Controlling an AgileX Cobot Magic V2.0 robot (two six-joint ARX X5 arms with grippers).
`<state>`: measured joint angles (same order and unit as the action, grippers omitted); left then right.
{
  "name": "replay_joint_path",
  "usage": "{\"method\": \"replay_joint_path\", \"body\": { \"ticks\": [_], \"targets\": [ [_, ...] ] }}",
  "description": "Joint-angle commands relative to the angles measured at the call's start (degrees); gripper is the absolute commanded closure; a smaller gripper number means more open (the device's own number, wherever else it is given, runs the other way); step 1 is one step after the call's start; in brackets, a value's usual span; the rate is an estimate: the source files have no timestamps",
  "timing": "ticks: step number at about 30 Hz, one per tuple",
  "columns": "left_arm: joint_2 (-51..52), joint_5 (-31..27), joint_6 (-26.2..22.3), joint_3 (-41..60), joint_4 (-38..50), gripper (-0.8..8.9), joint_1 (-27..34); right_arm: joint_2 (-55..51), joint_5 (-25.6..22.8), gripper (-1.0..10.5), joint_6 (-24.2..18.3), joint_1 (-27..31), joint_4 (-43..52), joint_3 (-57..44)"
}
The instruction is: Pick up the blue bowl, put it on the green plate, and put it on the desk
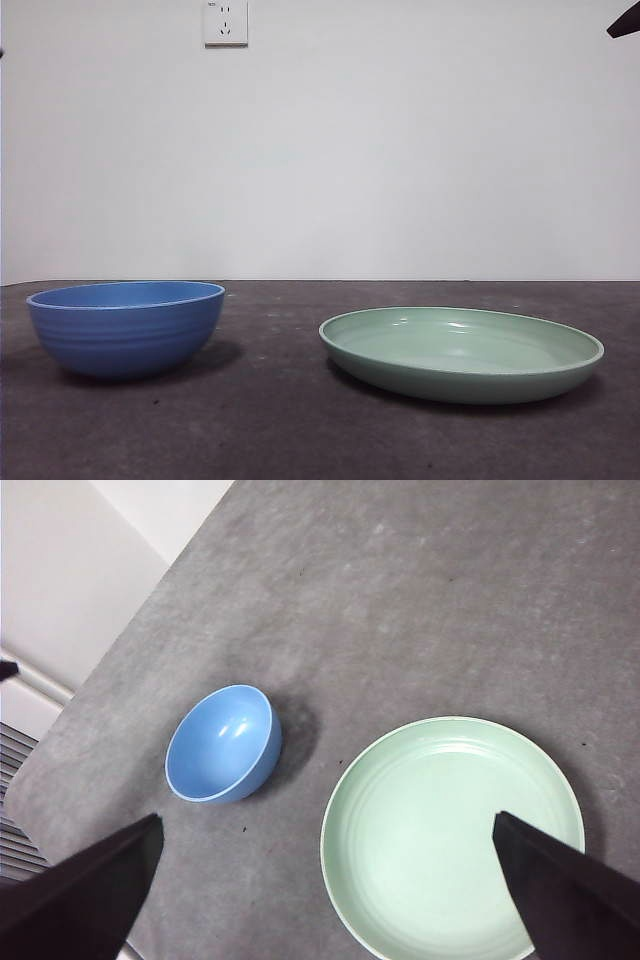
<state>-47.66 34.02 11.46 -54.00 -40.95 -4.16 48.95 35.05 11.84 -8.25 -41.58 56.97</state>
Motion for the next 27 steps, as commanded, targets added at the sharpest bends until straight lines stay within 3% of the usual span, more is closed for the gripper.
{"method": "replay_joint_path", "body": {
  "ticks": [1,8,17,20,25,27],
  "targets": [
    [-2.73,-4.79,-1.14,-1.09,-1.62,1.97,0.04,0.37,1.11,4.1,-0.28,-0.24,0.42,0.90],
    [-12.81,-7.04,-2.78,-1.09,-4.02,1.97,0.02,0.39,1.18,4.1,0.33,-0.24,0.37,0.90],
    [-28.89,-7.06,-4.76,-1.14,-0.24,2.03,0.00,0.39,1.73,4.1,1.22,-0.24,0.35,0.90],
    [-34.23,-7.06,-4.76,-1.14,1.27,2.79,0.00,0.39,2.64,4.1,1.20,-0.24,0.35,0.90],
    [-39.65,-7.26,-4.76,-1.14,5.11,3.01,-0.04,0.39,2.67,4.1,1.22,-0.24,0.33,0.90],
    [-40.52,-8.50,-4.55,-1.14,5.11,3.69,-0.04,0.39,2.64,4.1,1.20,-0.24,0.33,0.90]
  ]
}}
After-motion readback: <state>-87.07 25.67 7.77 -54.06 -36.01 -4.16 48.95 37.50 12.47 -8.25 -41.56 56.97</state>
